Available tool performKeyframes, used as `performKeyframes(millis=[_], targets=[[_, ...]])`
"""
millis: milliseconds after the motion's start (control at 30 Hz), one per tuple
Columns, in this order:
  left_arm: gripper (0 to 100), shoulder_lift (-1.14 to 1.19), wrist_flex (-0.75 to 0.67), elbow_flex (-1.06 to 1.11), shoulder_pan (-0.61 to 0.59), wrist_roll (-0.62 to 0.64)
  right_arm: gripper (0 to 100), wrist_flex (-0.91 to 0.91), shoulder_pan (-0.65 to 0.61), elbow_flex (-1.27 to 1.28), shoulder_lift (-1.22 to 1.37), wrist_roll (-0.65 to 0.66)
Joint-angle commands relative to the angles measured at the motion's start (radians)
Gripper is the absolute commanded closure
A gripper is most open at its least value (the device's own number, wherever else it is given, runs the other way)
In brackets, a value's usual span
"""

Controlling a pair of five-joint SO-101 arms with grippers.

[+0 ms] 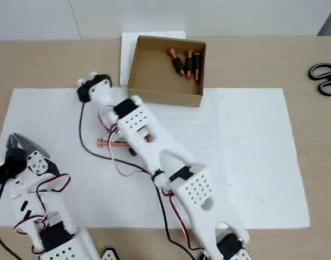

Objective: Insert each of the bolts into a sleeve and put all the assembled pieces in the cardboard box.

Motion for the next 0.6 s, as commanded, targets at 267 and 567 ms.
performKeyframes(millis=[267,567], targets=[[99,-0.012,0.002,-0.004,-0.002,0.006,99.5,0.173,0.008,-0.008,0.013,0.008],[99,-0.012,0.002,-0.004,-0.002,0.005,99.5,0.343,0.147,-0.006,0.041,0.006]])
